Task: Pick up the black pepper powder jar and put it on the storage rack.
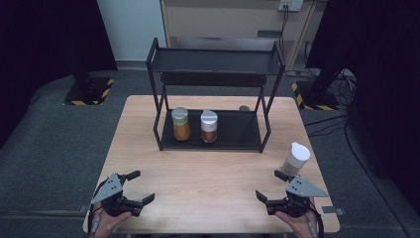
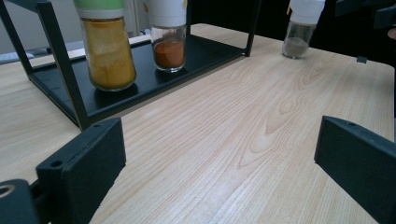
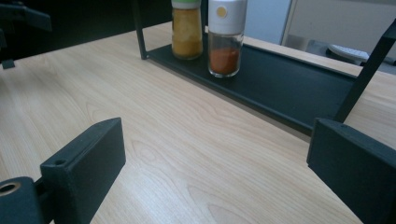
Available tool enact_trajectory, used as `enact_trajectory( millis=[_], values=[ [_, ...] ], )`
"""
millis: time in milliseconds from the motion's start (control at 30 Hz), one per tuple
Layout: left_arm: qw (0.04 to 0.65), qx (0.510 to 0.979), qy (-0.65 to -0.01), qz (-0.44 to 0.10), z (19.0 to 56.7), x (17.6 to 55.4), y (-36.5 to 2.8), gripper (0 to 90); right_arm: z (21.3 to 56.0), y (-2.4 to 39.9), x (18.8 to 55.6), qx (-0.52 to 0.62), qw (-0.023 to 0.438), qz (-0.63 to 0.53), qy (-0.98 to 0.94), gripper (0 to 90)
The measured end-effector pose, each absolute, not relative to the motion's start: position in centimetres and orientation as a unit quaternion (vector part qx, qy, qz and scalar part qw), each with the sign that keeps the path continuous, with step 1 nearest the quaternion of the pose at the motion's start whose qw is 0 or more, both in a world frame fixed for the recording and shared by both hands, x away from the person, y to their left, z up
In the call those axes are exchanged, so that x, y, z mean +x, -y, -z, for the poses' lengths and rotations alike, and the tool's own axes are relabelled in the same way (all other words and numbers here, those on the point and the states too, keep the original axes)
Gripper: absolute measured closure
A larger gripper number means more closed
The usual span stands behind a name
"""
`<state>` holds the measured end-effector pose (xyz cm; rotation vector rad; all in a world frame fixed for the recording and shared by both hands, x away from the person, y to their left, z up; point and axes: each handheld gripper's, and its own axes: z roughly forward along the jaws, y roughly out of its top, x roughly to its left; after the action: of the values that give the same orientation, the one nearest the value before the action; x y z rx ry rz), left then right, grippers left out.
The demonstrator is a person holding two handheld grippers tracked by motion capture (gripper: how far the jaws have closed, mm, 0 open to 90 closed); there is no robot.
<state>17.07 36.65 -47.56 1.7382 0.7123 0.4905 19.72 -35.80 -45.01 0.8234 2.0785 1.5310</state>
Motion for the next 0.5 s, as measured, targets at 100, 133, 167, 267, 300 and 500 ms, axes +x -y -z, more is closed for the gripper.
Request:
enact_trajectory(
  millis=[100,133,167,267,300,500],
  values=[
    [0.566,0.737,-0.303,-0.209,47.6,17.0,-36.6,0.6,45.0,35.9,19.6,0.302,0.212,-0.556,-0.745,3.4],
    [0.567,0.736,-0.304,-0.21,47.6,17.0,-36.6,0.4,44.9,35.8,19.6,0.304,0.212,-0.555,-0.745,3.2],
    [0.567,0.736,-0.304,-0.211,47.6,17.0,-36.6,0.4,44.9,35.8,19.5,0.305,0.212,-0.555,-0.744,3.1],
    [0.568,0.735,-0.306,-0.21,47.6,17.0,-36.7,0.3,44.7,35.9,19.3,0.306,0.214,-0.554,-0.744,3.0],
    [0.568,0.735,-0.306,-0.209,47.6,17.0,-36.7,0.2,44.6,35.9,19.2,0.307,0.216,-0.553,-0.743,2.9],
    [0.57,0.732,-0.308,-0.21,47.7,16.9,-36.7,0.2,43.7,36.3,18.4,0.314,0.235,-0.553,-0.735,2.7]
  ],
)
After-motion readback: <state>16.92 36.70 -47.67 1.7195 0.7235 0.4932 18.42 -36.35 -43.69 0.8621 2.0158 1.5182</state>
